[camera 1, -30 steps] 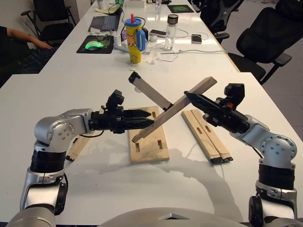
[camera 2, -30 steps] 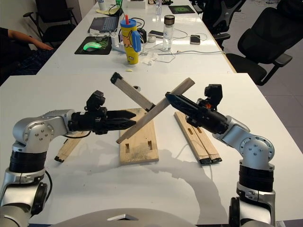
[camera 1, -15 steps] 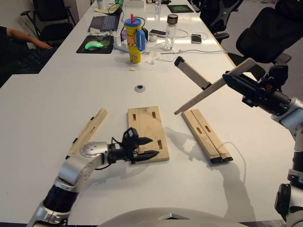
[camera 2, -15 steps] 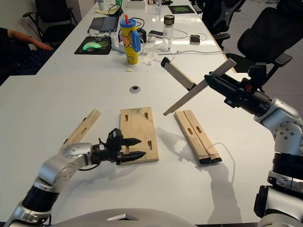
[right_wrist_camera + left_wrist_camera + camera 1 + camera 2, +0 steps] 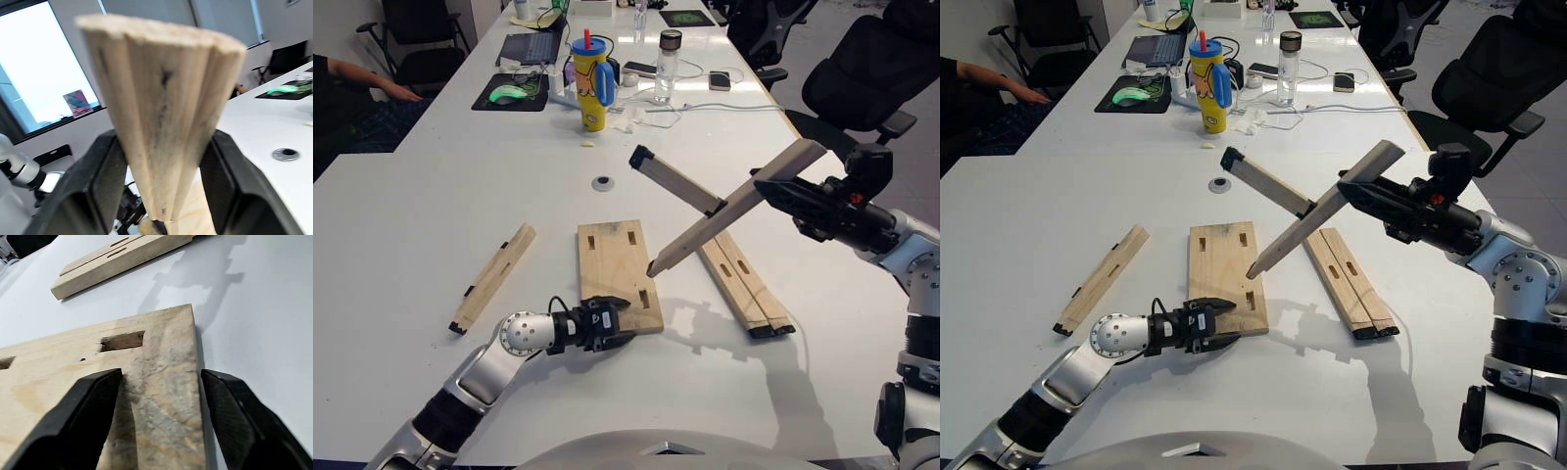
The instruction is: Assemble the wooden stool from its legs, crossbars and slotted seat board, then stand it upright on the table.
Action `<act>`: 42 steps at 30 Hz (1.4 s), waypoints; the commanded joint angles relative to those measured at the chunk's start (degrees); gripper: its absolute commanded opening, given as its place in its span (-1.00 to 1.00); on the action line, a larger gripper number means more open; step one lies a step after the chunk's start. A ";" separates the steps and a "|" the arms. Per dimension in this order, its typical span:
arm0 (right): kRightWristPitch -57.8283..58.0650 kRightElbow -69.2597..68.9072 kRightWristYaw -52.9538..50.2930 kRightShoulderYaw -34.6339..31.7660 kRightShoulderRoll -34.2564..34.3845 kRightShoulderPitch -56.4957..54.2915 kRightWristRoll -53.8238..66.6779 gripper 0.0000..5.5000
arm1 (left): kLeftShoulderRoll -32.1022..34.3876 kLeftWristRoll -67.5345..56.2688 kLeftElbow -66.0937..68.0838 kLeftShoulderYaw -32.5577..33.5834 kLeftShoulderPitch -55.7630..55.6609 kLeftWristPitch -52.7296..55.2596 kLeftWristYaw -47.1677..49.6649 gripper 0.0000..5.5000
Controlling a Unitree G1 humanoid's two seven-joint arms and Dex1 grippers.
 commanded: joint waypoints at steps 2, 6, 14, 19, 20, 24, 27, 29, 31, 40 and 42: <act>-2.38 -1.13 3.66 3.73 0.00 0.11 -3.50 -0.25 | 2.75 5.39 5.99 0.23 -0.93 -2.35 0.50 0.10; -6.18 -1.72 6.68 8.84 0.25 -1.04 -8.95 -0.25 | 3.80 5.39 7.88 0.50 -2.13 -4.09 -1.45 0.10; -11.56 5.79 12.61 14.80 2.30 -9.42 -15.36 -0.25 | 5.24 5.75 13.45 -2.00 -5.60 -10.29 -7.55 0.10; -13.13 8.33 15.67 17.50 3.06 -12.90 -18.27 -0.25 | 5.69 7.65 18.57 -3.59 -7.46 -14.47 -9.40 0.10; -13.81 8.83 16.21 18.15 3.07 -13.16 -19.16 -0.25 | 5.63 8.07 19.34 -3.89 -7.63 -15.20 -9.32 0.10; -18.21 11.52 17.53 20.78 3.32 -14.10 -24.09 -0.25 | 5.14 8.89 21.57 -4.59 -8.06 -17.03 -8.67 0.10; -20.81 13.34 18.06 21.38 4.14 -15.09 -25.76 -0.25 | 4.77 8.97 22.40 -4.97 -8.26 -17.52 -8.57 0.10; -21.62 14.46 18.33 21.72 5.12 -16.11 -26.13 -0.25 | 4.48 9.07 22.55 -5.31 -8.20 -17.60 -8.52 0.10; -22.78 15.48 18.89 22.36 5.71 -16.93 -27.21 -0.25 | 4.20 9.29 22.77 -5.73 -8.13 -17.60 -8.52 0.10; -33.10 16.72 21.58 27.51 4.48 -16.17 -36.03 -0.25 | 3.48 9.69 22.74 -6.61 -7.96 -17.15 -8.00 0.10; -34.98 15.12 21.58 28.51 4.14 -15.27 -37.20 -0.25 | 3.33 9.83 22.65 -6.84 -7.43 -16.98 -7.63 0.10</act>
